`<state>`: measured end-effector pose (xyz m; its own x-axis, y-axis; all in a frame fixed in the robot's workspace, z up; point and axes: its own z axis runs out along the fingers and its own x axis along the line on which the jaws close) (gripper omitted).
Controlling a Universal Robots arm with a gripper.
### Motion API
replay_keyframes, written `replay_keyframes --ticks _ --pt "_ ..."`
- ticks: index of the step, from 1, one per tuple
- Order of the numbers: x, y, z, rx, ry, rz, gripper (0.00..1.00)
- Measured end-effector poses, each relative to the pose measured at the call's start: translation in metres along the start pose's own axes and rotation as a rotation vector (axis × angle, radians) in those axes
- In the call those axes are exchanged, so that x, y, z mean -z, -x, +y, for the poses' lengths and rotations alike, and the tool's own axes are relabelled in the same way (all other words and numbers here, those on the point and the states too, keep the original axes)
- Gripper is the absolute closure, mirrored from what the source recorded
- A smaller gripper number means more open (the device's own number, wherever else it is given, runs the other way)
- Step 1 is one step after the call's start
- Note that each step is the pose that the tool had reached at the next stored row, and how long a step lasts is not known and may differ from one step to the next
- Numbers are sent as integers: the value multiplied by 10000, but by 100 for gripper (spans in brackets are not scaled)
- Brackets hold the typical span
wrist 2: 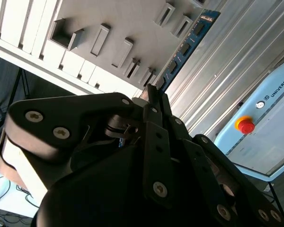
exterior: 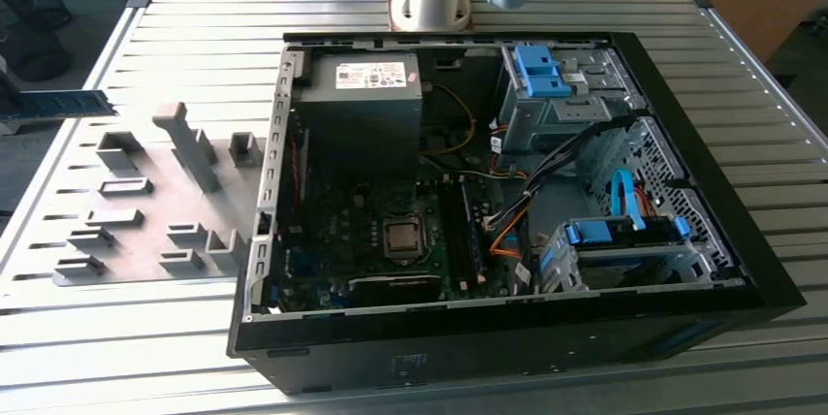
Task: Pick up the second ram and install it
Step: 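Pick up the second ram and move it above second insertion slot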
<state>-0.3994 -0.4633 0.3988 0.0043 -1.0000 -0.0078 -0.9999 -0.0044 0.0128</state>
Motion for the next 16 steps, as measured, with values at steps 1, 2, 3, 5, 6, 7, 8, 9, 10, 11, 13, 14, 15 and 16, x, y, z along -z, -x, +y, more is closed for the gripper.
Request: replay_keyframes --ticks 1,2,3,5,6,7,8,9,10,11,13,14,15,16 --pt "0 0 -5 0 1 1 86" --pt "1 0 -10 0 1 1 86" --pt "0 0 -15 0 0 0 86" --pt "0 0 -26 0 0 0 86" --pt "1 0 -32 0 1 0 86" --pt "0 0 -38 1 1 0 86" --pt "1 0 -45 1 0 0 86" --pt "1 0 -51 0 1 1 86" --pt "1 0 -57 0 0 0 86" --pt "1 0 -62 0 0 0 86" --pt "1 0 -73 0 1 1 86" --pt "1 0 -78 0 1 1 86" --pt "1 0 -84 0 1 0 86" --pt "2 0 -88 0 2 1 86"
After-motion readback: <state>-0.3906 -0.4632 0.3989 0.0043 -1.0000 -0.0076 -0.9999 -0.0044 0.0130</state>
